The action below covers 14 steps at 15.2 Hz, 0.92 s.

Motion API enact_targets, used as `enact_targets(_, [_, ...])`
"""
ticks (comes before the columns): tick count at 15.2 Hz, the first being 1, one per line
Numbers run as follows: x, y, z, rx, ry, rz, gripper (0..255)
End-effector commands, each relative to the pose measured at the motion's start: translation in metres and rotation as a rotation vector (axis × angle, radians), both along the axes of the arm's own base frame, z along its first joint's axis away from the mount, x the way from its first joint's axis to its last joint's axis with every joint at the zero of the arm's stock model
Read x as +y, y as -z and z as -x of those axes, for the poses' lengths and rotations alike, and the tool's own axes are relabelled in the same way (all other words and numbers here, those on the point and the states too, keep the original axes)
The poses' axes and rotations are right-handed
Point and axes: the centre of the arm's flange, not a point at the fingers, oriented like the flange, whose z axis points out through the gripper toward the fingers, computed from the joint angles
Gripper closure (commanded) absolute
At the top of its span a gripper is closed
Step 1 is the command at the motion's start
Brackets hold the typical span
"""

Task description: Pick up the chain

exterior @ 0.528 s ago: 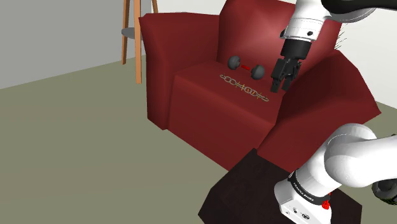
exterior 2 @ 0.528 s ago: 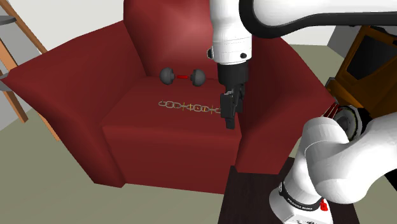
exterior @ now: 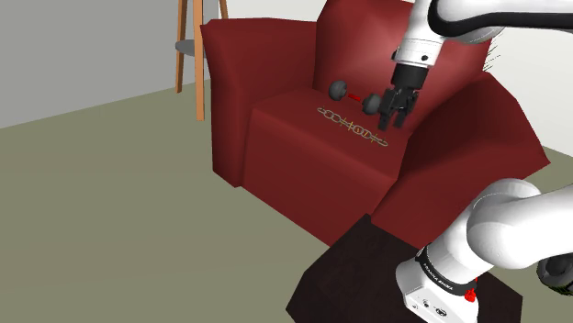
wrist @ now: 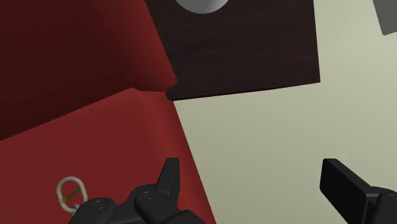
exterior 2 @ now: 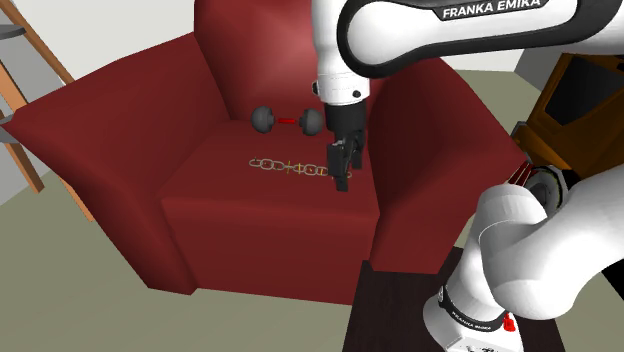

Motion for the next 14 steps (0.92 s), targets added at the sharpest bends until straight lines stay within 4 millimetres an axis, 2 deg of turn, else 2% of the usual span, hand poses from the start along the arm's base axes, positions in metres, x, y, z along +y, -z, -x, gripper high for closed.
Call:
enact_targets(1, [-0.017, 0.01, -0.018, -0.006, 0.001, 0.012, 0])
enact_targets(14, [-0.128, 0.07, -0.116, -0.04, 0.013, 0.083, 0])
